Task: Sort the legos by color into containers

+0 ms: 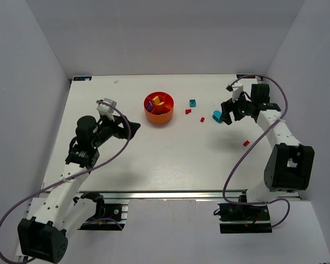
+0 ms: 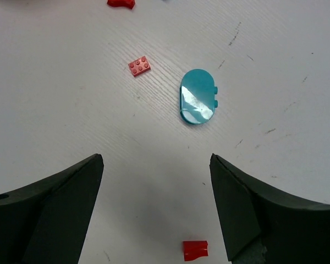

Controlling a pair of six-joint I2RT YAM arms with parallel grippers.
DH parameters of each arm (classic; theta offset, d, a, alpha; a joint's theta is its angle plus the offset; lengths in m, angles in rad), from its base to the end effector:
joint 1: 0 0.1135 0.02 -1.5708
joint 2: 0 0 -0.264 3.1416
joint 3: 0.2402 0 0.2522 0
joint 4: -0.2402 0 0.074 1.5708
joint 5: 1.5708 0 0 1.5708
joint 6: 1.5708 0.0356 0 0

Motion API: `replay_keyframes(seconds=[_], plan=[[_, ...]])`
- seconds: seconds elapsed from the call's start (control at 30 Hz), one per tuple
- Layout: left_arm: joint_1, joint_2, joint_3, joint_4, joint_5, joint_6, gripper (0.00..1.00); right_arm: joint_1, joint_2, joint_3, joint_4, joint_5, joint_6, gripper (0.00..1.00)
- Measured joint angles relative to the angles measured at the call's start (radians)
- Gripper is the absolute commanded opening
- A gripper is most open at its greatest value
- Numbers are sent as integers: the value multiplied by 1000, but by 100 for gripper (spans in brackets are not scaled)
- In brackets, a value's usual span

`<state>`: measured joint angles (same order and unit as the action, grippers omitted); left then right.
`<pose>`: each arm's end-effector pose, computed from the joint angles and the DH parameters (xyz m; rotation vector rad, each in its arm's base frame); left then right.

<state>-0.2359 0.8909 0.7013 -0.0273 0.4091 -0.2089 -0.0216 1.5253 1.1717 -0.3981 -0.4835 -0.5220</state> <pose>0.2009 -0.0629 0.3086 0.3237 1.7923 -0.6820 0.3359 0.0093 0.2766 -0.7801 2.0928 0.2687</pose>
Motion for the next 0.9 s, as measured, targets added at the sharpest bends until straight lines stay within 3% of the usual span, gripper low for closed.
replay_keyframes(seconds=[0.17,0.4,0.43,0.47,0.5,0.63,0.77,0.9], plan=[[-8,-56,-8,-16,-13,14,94,54,112,117,-74,16,-40,70],[-8,-66,-8,-35,-37,29,93,163,278,291,-193,-13,-122,61],[-8,-68,-8,-37,-40,30,92,167,295,314,-206,-12,-117,57],[-8,-69,-8,-41,-42,32,92,167,311,336,-214,-4,-111,41],[-8,-70,-8,-43,-44,33,92,167,319,351,-219,13,-102,38],[-8,-71,-8,-46,-43,36,92,147,300,338,-242,109,-23,45],[-8,-71,-8,-48,-28,35,92,93,143,154,-233,222,43,73],[-8,-82,-8,-47,-4,27,92,30,-18,51,-276,315,82,76]])
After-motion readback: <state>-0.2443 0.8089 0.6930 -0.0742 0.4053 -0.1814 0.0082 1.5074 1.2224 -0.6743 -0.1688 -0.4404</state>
